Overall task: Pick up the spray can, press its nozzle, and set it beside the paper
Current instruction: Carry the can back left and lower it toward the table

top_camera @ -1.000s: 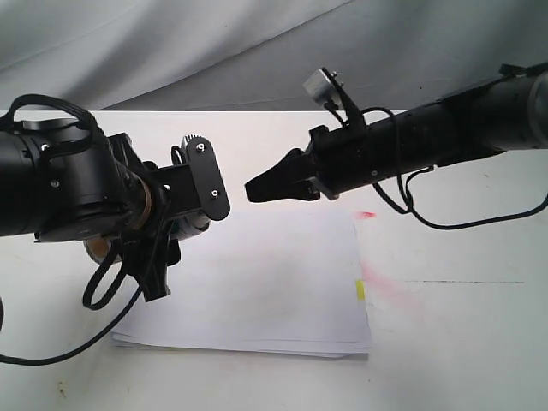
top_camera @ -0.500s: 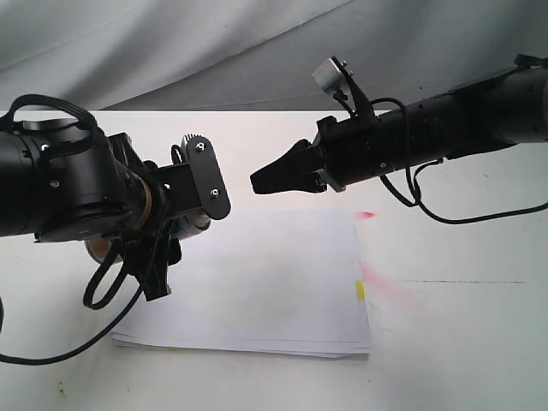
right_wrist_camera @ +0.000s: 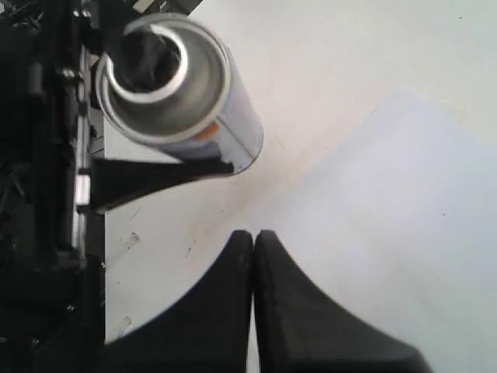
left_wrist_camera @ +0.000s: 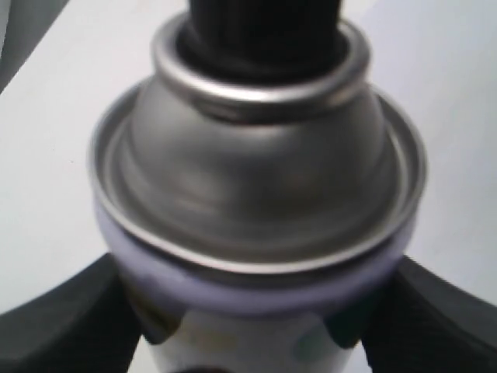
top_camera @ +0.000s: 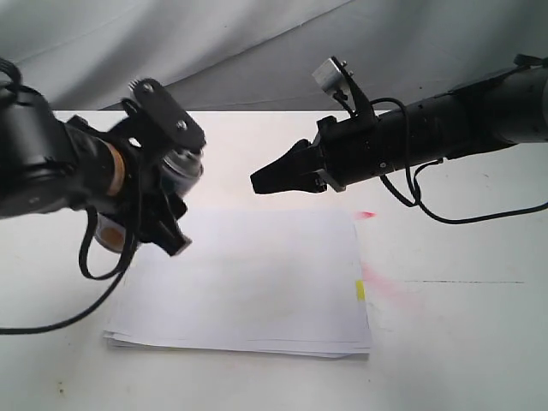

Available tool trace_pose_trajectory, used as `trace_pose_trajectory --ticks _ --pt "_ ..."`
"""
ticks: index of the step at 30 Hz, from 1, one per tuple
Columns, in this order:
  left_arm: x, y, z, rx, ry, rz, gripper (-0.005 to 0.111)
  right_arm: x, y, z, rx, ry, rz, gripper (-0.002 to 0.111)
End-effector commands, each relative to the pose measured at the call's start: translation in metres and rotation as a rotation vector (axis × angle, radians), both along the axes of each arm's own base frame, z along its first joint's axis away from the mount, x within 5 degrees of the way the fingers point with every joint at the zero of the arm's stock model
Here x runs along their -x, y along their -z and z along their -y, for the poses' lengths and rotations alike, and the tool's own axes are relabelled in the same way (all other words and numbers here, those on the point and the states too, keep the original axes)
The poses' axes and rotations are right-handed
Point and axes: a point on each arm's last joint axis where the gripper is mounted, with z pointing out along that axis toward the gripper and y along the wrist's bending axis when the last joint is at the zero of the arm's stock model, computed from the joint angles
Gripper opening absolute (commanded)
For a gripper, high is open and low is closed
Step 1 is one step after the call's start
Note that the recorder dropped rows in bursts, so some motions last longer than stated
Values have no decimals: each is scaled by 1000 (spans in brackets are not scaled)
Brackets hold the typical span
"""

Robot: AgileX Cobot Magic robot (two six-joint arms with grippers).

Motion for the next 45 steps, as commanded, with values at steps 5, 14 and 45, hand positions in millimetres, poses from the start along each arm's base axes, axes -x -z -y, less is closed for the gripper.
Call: trace_pose_trajectory --ticks 5,14,45 --pt "-18 -40 -37 398 -238 88 0 0 -7 2 -16 -10 20 0" --pt "-34 -49 -62 595 -374 156 0 2 -7 1 -22 -30 14 0" --pt "-58 31 -112 798 -357 441 0 3 -7 2 -18 -41 14 0"
